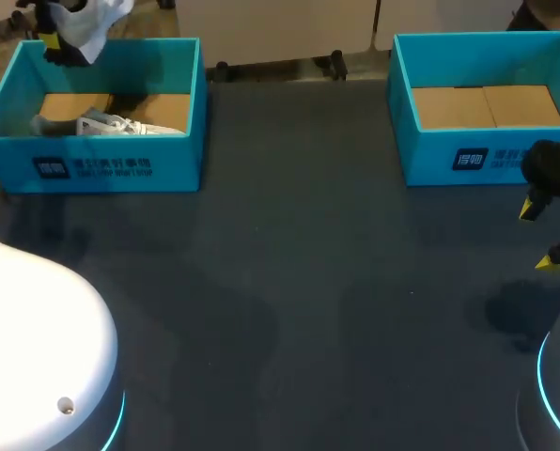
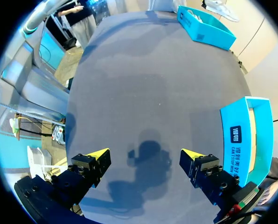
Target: Take the shoe out of the shoebox, open the shoe tongue, remove and reinsert the insole, then place the shoe into the shoebox
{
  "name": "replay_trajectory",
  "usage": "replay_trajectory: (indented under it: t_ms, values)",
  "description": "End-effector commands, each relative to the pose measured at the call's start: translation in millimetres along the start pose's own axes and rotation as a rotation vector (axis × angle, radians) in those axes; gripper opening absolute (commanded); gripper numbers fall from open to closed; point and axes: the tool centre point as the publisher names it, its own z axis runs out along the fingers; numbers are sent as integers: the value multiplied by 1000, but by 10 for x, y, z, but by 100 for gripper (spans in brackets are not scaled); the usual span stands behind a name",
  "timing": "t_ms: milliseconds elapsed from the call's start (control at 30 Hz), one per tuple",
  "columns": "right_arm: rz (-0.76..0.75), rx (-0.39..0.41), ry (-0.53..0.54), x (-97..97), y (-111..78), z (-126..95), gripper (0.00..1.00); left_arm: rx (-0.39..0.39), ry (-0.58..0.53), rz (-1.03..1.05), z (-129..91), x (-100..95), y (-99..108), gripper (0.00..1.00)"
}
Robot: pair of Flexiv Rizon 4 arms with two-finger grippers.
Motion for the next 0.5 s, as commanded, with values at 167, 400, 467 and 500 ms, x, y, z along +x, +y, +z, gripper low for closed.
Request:
replay_trajectory:
  t_ms: [167, 400, 467, 500]
  values:
    - [0, 3, -1, 1, 2, 13, 100, 4, 14, 40, -8, -152, 291, 0]
    - [0, 3, -1, 1, 2, 13, 100, -47, -5, 92, -23, -236, 409, 0]
    - [0, 3, -1, 1, 2, 13, 100, -64, -16, 125, -23, -243, 423, 0]
    - [0, 3, -1, 1, 2, 13, 100, -65, -26, 168, -21, -252, 436, 0]
